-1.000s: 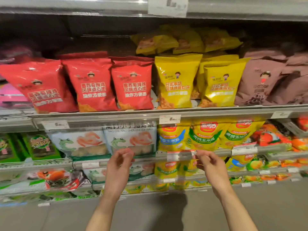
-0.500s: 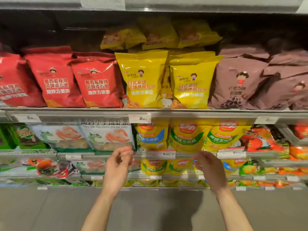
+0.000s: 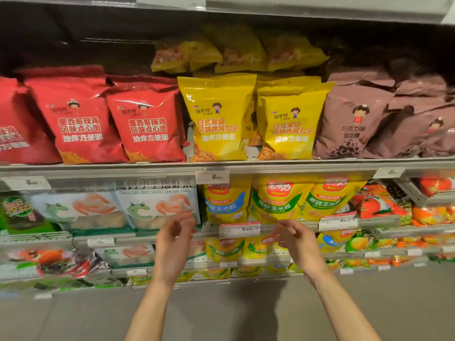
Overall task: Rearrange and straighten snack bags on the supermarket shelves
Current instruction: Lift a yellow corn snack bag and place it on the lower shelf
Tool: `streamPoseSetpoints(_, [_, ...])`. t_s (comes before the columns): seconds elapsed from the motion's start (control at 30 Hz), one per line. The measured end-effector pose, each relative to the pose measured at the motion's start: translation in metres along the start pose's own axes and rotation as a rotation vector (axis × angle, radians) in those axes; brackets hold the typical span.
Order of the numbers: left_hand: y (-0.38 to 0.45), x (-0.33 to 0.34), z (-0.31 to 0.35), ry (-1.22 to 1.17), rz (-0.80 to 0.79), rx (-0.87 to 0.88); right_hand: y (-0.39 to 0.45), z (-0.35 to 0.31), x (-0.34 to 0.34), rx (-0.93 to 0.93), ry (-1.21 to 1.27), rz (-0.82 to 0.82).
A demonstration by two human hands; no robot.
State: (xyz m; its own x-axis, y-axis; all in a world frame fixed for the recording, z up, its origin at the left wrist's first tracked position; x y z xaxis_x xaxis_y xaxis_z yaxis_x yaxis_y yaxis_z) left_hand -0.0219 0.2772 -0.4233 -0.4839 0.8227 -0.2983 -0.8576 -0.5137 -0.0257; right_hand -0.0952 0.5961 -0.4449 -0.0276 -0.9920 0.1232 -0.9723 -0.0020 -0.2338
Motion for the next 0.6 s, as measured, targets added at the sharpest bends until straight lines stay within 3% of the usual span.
streamPoseSetpoints(0.17, [0.013, 0.003, 0.005, 0.180, -0.005, 0.068, 0.009, 0.015, 0.011, 0.016, -0.105, -0.014])
streamPoseSetpoints(0.33, [0.027, 0.008, 0.030, 0.691, 0.120, 0.409, 0.040, 0.018, 0.036, -0.088, -0.286, -0.136])
streamPoseSetpoints(0.6, [0.056, 0.026, 0.015, 1.025, 0.030, 0.462, 0.091, 0.023, 0.086, -0.188, -0.350, -0.214])
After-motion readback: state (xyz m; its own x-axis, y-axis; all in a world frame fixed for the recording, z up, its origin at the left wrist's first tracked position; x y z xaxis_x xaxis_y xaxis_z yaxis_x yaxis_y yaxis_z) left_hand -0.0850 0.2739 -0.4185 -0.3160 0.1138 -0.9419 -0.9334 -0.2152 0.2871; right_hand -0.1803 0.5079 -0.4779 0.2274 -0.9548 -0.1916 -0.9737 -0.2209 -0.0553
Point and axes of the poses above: each hand's wrist, its own y-axis towards the middle knuckle, its own x-axis out of the palm, z = x × y, the point moved 9 cm from there along y, towards the middle knuckle, and after that the axes turned 15 degrees about y, right-handed, at the moved point
